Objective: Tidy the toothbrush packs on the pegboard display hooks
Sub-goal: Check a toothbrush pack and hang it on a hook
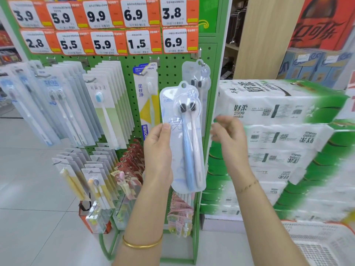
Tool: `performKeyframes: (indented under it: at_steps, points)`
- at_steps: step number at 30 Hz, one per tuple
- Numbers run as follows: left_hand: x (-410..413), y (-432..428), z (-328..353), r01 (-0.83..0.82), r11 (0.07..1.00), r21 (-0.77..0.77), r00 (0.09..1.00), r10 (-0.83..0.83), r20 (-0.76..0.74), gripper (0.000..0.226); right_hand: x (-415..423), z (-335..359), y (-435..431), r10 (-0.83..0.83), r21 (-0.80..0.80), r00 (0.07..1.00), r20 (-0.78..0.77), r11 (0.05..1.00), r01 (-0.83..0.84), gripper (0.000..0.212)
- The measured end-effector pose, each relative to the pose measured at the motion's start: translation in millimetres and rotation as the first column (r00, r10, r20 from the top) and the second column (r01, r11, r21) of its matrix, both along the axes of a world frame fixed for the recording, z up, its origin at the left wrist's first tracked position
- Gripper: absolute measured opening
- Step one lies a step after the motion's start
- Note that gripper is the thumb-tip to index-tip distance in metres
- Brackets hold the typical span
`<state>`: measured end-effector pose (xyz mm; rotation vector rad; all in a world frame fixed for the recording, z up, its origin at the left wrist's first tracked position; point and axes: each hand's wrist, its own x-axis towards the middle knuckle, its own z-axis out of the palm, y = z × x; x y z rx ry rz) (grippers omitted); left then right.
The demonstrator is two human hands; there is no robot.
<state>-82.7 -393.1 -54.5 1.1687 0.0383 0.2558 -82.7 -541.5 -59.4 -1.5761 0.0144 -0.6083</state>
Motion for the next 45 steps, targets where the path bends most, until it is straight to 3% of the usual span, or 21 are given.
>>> performKeyframes:
  at_steps: [3, 6, 12, 19, 26, 30, 33, 35, 39, 41, 42, 45]
  points:
    - [-5, -12, -10, 0.01, 1.0, 0.003, 0.999, -0.009, -0.047, 0.028, -32, -25, 4, 0.208, -0.007, 0.972, -0.107, 0.978, -0.21, 0.032]
    - [-15, -25, -20, -0.006, 0.999, 0.051, 0.998, 0.009, -0.057, 0.022, -45, -45, 5, 0.196, 0.02, 0.973, -0.124, 0.981, -0.195, 0.031]
    - [-30, -33, -33, 0.036, 0.933, 0.358, 0.996, -0.061, 0.059, 0.017, -60, -60, -1, 0.228, 0.146, 0.964, -0.135, 0.967, -0.208, 0.013]
    - [-30, -29, -46, 0.107, 0.851, 0.515, 0.989, -0.142, 0.029, 0.041, -65, -63, -1, 0.23, 0.187, 0.967, -0.107, 0.96, -0.208, 0.013]
    - [-30, -18, -55, 0.258, 0.694, 0.672, 0.929, -0.368, 0.024, 0.09, -64, -63, -8, 0.17, 0.266, 0.976, -0.134, 0.955, -0.129, 0.01]
    - [-38, -19, -62, 0.266, 0.547, 0.793, 0.906, -0.423, -0.012, 0.116, -61, -64, -12, 0.073, 0.323, 0.984, -0.161, 0.946, -0.017, 0.007]
    - [-45, -18, -64, 0.102, 0.244, 0.964, 0.847, -0.53, 0.044, 0.106, -59, -63, -17, 0.004, 0.442, 0.981, -0.194, 0.893, 0.083, 0.01]
    - [-46, -19, -66, 0.046, 0.103, 0.994, 0.799, -0.601, 0.025, 0.104, -58, -65, -21, -0.011, 0.489, 0.975, -0.22, 0.864, 0.12, 0.013]
    - [-46, -27, -74, -0.03, -0.004, 1.0, 0.762, -0.648, 0.021, 0.1, -58, -68, -24, 0.0, 0.536, 0.959, -0.282, 0.83, 0.158, 0.016]
    - [-47, -29, -73, -0.026, 0.051, 0.998, 0.77, -0.636, 0.053, 0.082, -58, -68, -26, 0.012, 0.538, 0.957, -0.29, 0.829, 0.152, 0.017]
    - [-47, -29, -71, 0.032, 0.155, 0.987, 0.786, -0.615, 0.071, 0.072, -58, -69, -27, 0.026, 0.534, 0.956, -0.294, 0.834, 0.141, 0.018]
    - [-48, -31, -65, 0.259, 0.644, 0.72, 0.911, -0.411, 0.039, 0.035, -57, -72, -24, 0.014, 0.426, 0.937, -0.348, 0.893, 0.145, 0.03]
